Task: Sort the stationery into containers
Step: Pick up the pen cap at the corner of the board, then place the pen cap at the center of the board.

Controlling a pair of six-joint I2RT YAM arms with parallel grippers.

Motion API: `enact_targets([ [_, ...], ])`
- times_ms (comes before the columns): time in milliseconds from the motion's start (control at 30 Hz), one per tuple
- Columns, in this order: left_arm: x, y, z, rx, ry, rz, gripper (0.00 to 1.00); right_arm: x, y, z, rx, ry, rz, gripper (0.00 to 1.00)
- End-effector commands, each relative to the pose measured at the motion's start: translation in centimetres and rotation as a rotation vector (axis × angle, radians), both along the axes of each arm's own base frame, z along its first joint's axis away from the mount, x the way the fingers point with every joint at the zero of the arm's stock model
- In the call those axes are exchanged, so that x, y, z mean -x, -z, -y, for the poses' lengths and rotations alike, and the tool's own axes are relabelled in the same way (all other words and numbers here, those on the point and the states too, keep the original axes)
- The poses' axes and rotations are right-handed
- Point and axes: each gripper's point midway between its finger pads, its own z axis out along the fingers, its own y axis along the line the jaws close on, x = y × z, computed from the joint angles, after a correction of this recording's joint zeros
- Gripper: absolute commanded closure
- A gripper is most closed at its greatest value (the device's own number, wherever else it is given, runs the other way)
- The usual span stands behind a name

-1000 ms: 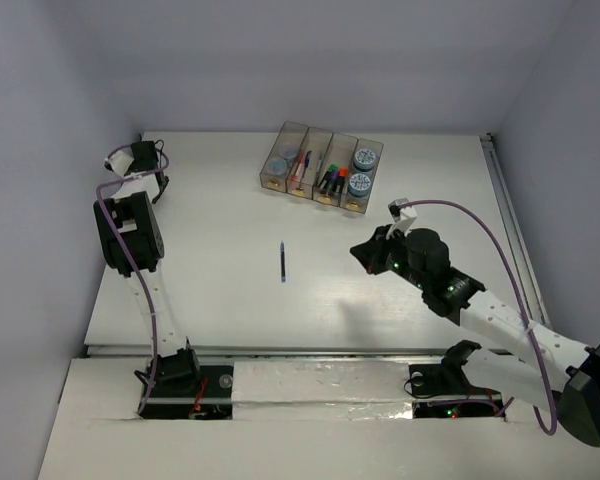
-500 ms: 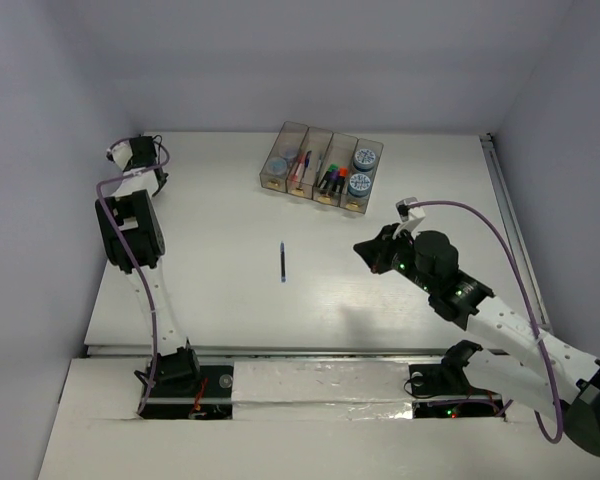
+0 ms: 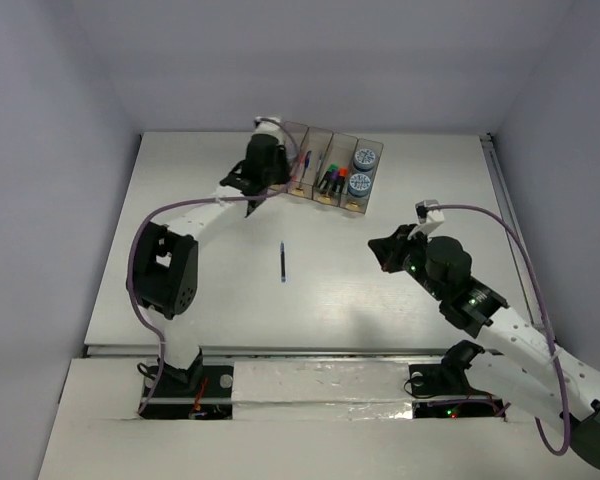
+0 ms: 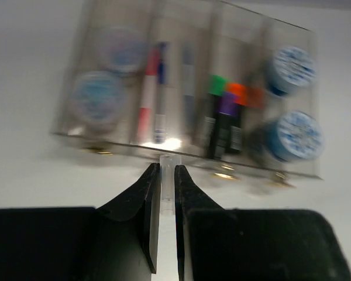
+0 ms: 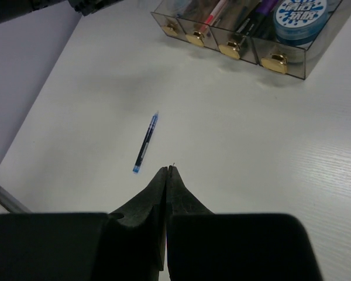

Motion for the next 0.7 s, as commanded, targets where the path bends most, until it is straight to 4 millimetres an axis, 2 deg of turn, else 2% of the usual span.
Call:
enact_targets([
  [0, 2.6, -1.6, 6.4, -0.015, 0.226, 0.07, 1.0, -0.2, -2.4, 1.8, -0.016, 0.086, 0.043, 0.97],
  [33, 2.8, -2.5, 8.0, -0.021, 0.259, 0.085, 1.0, 0.0, -2.4, 2.2, -0.011, 0.098, 0.041, 0.97],
  [67, 3.5, -1.0, 9.5, -0.048, 0.295, 0.048, 1.0, 0.0, -2.9, 2.9, -0.015, 0.133, 0.055, 0.97],
  [100, 5.0, -0.8, 12.5, -0.059, 0.375, 0.048, 1.0, 0.1, -2.7, 3.5, -0.004, 0.153, 0.048, 0.97],
  [133, 5.3, -0.5, 14.2, -0.076, 0.406, 0.046, 1.0, 0.1, -2.7, 3.8, 0.0, 0.169, 0.048, 0.97],
  [200, 6.6, 0.8, 16.3, -0.133, 0.46, 0.021, 1.0, 0.1, -2.8, 4.8, 0.009, 0.211, 0.051, 0.97],
  [233, 7.6, 2.1, 18.1, -0.16, 0.495, -0.01, 1.0, 0.2, -2.5, 5.1, 0.02, 0.22, 0.042, 0.97],
  [267, 7.9, 2.7, 18.8, -0.172, 0.498, -0.022, 1.0, 0.1, -2.3, 5.4, 0.026, 0.237, 0.036, 0.97],
  [367, 9.3, 6.1, 18.9, -0.224, 0.468, -0.121, 1.0, 0.2, -1.5, 5.8, 0.037, 0.253, 0.02, 0.97],
  [500, 11.0, 9.0, 17.5, -0.15, 0.357, -0.234, 1.0, 0.2, -0.6, 5.7, 0.046, 0.252, 0.005, 0.96],
  [533, 11.8, 10.4, 16.9, -0.15, 0.337, -0.275, 1.0, 0.1, -0.3, 5.6, 0.053, 0.252, -0.001, 0.96],
  [667, 13.5, 13.3, 16.0, -0.115, 0.299, -0.347, 1.0, -0.3, 1.1, 4.7, 0.08, 0.225, -0.039, 0.96],
])
